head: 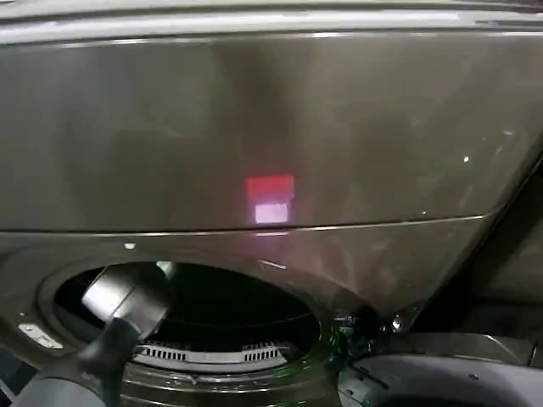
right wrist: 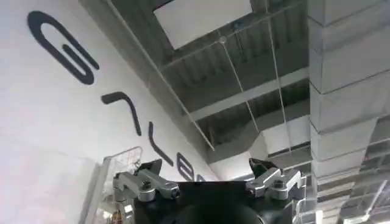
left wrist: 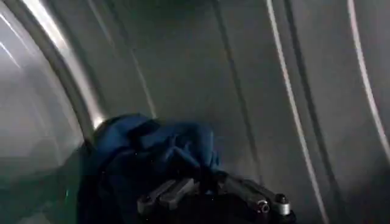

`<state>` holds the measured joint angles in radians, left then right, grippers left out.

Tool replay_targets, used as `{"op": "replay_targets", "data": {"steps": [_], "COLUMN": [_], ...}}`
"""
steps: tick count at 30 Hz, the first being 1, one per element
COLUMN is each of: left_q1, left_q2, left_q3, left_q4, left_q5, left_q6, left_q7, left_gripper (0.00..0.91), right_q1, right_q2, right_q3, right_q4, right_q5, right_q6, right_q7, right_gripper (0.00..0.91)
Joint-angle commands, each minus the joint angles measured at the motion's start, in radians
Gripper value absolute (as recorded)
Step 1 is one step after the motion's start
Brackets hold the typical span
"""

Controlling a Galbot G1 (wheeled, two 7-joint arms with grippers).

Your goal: Grasp the clothes from the dryer.

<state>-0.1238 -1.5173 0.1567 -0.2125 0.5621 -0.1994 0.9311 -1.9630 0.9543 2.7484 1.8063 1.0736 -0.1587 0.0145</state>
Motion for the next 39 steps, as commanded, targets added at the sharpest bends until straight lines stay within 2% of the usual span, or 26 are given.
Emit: {"op": "replay_targets", "data": {"steps": [1, 7, 13, 20, 25, 28, 34, 39], "left_q1": [0.101, 0.247, 0.436, 0.617, 0.728, 0.779, 0.853, 0.942], "left_q2": [0.025, 0.070, 0.149, 0.140, 0.114, 0.089, 0.048, 0.016], "left_q3": [-0.158, -0.283, -0.345, -0.431, -0.459, -0.484, -0.525, -0.535], "left_q4": [-0.177, -0.400, -0.726, -1.042, -1.151, -1.208, -1.269, -1.336], "left_q5": [-0.090, -0.155, -0.246, -0.365, -0.414, -0.466, -0.469, -0.460], "left_q6": [0.028, 0.099, 0.137, 0.212, 0.260, 0.289, 0.186, 0.161], "left_q7": [-0.111, -0.262, -0.362, -0.570, -0.764, -0.898, -1.090, -1.143], "left_gripper": [0.000, 0.000, 0.000, 0.000, 0.000, 0.000, 0.000, 0.000], "right_q1": [0.003, 0.010, 0.019, 0.036, 0.044, 0.043, 0.027, 0.029], "right_q2": [-0.001, -0.001, -0.005, -0.015, -0.015, -0.015, -0.022, -0.024], "right_q3": [-0.008, -0.020, -0.034, -0.051, -0.056, -0.057, -0.034, -0.036], "right_q4": [0.004, 0.014, 0.031, 0.039, 0.034, 0.027, 0.023, 0.026], "right_q5": [-0.006, -0.011, -0.012, -0.019, -0.028, -0.138, -0.210, -0.223], "right_q6": [0.001, 0.002, 0.000, -0.001, 0.000, -0.014, -0.030, -0.025], "right_q7": [0.000, 0.000, 0.003, 0.003, 0.002, -0.005, -0.004, -0.011], "right_gripper": [0.907, 0.907, 0.907, 0.907, 0.907, 0.907, 0.907, 0.907]}}
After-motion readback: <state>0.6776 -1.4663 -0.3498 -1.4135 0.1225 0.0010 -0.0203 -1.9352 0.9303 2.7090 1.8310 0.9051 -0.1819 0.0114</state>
